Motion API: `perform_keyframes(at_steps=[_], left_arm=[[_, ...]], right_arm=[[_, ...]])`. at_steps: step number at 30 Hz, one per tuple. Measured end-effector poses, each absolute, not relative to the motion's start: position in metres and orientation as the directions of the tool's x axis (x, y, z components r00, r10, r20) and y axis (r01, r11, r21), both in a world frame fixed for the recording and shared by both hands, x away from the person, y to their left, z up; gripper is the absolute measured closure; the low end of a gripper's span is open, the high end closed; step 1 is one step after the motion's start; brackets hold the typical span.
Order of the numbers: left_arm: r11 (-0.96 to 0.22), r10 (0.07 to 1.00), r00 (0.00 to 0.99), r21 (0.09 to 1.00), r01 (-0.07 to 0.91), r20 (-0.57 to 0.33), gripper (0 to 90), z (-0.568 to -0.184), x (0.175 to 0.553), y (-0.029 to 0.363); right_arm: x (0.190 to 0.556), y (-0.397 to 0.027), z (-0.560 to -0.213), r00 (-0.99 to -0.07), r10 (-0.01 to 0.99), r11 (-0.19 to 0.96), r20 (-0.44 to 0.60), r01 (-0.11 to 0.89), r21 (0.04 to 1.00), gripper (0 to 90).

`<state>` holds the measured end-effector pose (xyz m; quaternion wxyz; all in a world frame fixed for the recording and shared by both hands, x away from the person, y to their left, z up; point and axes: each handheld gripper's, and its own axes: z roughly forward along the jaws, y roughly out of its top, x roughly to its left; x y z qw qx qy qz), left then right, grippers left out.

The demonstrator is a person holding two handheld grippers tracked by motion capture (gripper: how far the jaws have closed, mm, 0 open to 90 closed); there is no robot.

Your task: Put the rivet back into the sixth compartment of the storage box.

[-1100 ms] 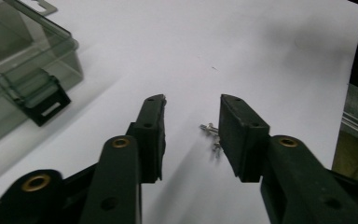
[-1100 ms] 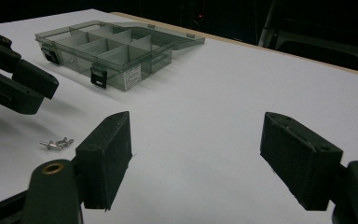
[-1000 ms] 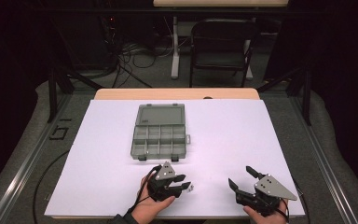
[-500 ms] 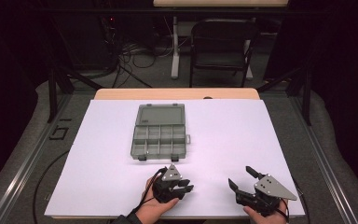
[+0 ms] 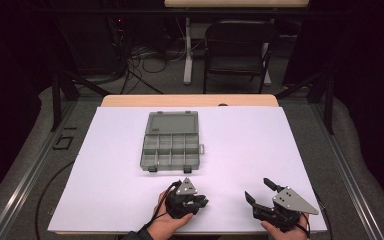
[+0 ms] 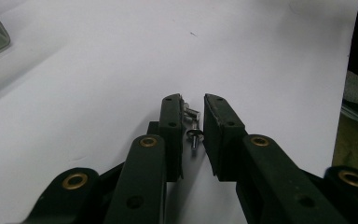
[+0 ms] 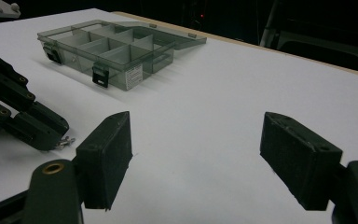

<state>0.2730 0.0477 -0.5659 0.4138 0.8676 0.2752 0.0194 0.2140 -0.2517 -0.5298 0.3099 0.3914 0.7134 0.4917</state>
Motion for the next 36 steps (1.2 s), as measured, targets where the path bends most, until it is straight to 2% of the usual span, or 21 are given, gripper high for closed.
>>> perform_keyframes(at_steps=[7,22,36], left_arm=[[-0.503,0.501,0.845,0.732,0.459,-0.186,81.7,-0.567,0.272,0.048],[-0.5,0.499,0.847,0.736,0.456,-0.186,82.8,-0.565,0.274,0.05],[-0.463,0.493,0.851,0.773,0.433,-0.18,82.8,-0.546,0.27,0.058]], right_arm=[[0.214,-0.252,-0.53,-0.504,0.862,0.213,-0.058,0.254,0.943,24.7],[0.214,-0.252,-0.53,-0.502,0.863,0.212,-0.059,0.252,0.944,24.8],[0.215,-0.252,-0.53,-0.5,0.864,0.213,-0.063,0.25,0.945,24.8]])
